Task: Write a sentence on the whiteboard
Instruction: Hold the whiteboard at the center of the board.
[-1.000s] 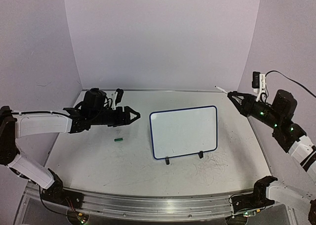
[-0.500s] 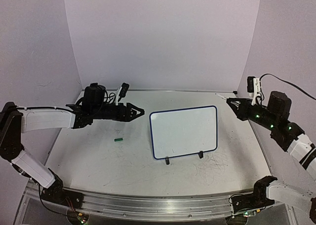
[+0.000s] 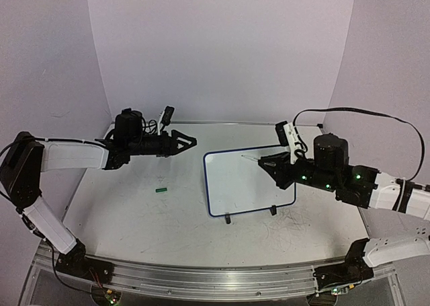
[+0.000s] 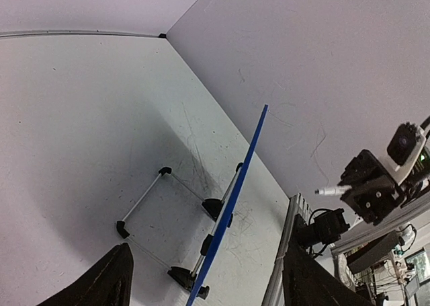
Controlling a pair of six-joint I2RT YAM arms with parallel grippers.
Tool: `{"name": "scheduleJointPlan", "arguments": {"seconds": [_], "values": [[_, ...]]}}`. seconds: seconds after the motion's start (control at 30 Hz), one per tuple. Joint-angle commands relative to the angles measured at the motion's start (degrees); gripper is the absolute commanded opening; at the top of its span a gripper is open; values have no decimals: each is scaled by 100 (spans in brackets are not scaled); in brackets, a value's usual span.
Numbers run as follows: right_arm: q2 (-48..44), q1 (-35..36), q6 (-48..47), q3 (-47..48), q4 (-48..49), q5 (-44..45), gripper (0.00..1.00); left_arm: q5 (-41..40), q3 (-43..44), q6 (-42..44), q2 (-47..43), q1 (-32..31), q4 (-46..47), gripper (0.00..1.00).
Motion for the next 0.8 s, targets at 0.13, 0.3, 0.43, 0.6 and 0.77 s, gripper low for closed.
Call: {"name": "scheduleJointPlan", "arguments": {"seconds": [0.13,0.3,0.43,0.6,0.77], "values": [[279,655,-648,-147,1162,1282,0,736,555,-40,358,-19,347,69],[378,706,-724,-365,1718,1094,0,791,697,111,420,-138,345,61],[775,763,-653,-273,1865,937,0,911,777,88,689,-237,341,61],[1037,916,-718,-160,1802,1002,0,1090,858,98,929,-324,344,55],[1248,1104,-849,-245,2035,1307,0,1084,812,261,910,-339,345,44]]}}
